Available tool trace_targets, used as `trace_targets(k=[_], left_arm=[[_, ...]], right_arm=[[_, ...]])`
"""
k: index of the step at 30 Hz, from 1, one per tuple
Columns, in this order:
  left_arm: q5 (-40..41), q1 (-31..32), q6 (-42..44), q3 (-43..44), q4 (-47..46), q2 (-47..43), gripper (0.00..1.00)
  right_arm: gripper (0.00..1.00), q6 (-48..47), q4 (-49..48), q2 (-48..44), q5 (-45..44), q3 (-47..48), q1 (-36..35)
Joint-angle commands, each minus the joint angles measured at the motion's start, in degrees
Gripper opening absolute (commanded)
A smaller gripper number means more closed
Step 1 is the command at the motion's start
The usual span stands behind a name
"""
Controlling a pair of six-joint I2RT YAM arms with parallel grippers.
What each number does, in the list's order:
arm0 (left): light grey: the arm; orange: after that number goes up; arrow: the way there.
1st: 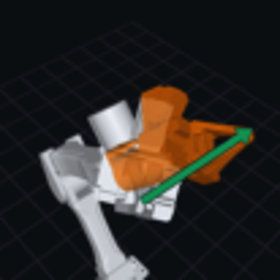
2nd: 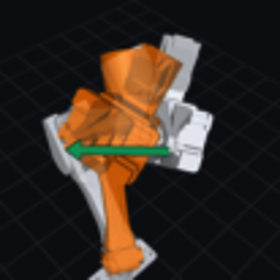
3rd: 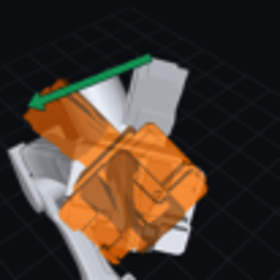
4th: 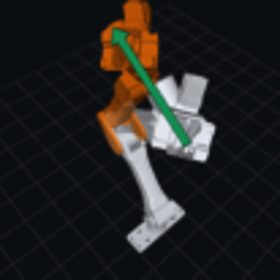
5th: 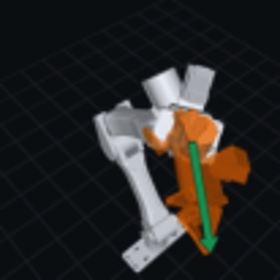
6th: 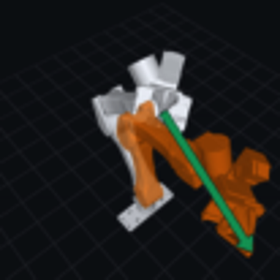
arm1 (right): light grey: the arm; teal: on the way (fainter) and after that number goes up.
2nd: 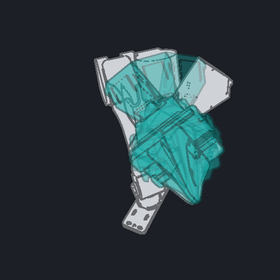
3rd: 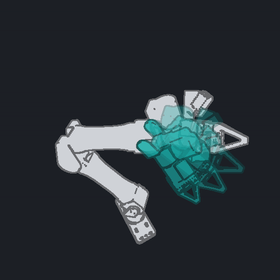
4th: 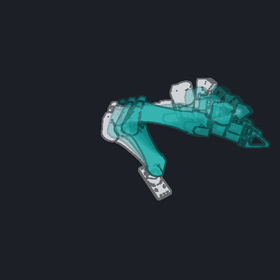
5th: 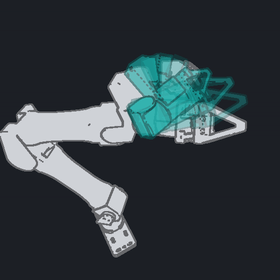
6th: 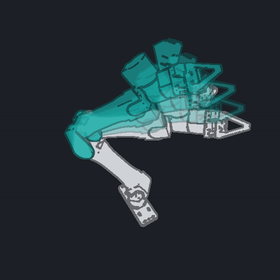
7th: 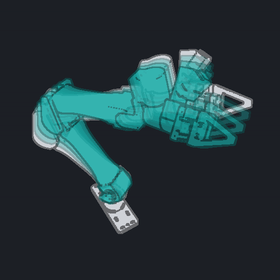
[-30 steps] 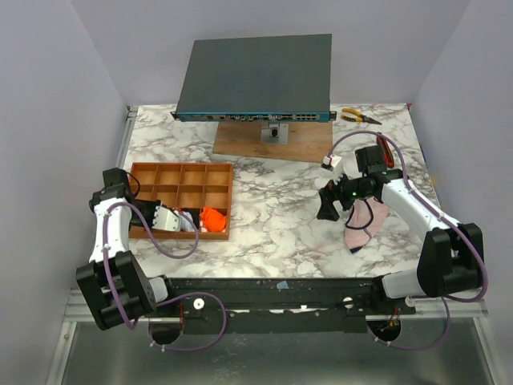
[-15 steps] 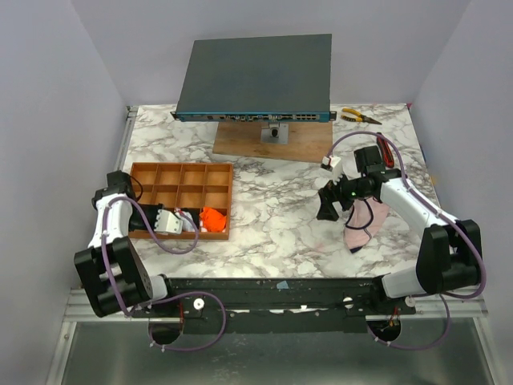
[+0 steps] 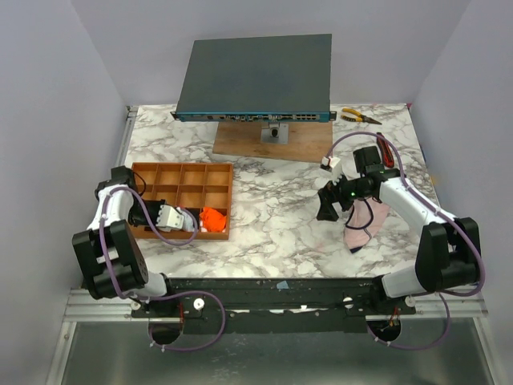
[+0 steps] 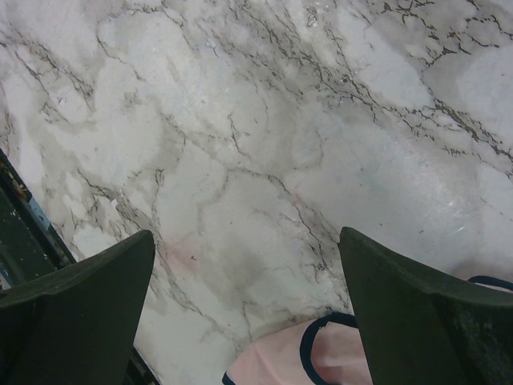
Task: Roll the underwear
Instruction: Place the underwear in the storage box.
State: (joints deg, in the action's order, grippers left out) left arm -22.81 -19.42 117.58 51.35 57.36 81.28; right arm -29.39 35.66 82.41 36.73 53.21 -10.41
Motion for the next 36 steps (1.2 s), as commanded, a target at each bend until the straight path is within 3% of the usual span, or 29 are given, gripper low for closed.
trace_targets(k=[1, 16, 24, 31, 36], left_arm=[[-2.30, 1.00, 36.58, 0.62, 0.68, 2.39, 0.00], [-1.39, 1.47, 36.54, 3.07, 2.58, 9.34, 0.00], [-2.15, 2.34, 35.44, 8.12, 9.95, 13.01, 0.00], [-1.75, 2.39, 36.31, 13.90, 17.79, 17.64, 0.11], [-1.80, 2.46, 36.09, 12.17, 15.93, 16.27, 0.14]], right_arm=[[1.00, 0.23, -0.15, 0.87, -0.78, -0.74, -0.22], [1.00, 0.04, -0.33, 1.08, -1.31, -1.00, -0.22], [1.00, -0.02, -0.33, 1.65, -0.88, -0.74, -0.22], [1.00, -0.03, -0.15, 2.52, -0.56, -0.47, -0.22], [1.00, -0.27, 0.07, 2.84, -0.28, -0.13, -0.18]])
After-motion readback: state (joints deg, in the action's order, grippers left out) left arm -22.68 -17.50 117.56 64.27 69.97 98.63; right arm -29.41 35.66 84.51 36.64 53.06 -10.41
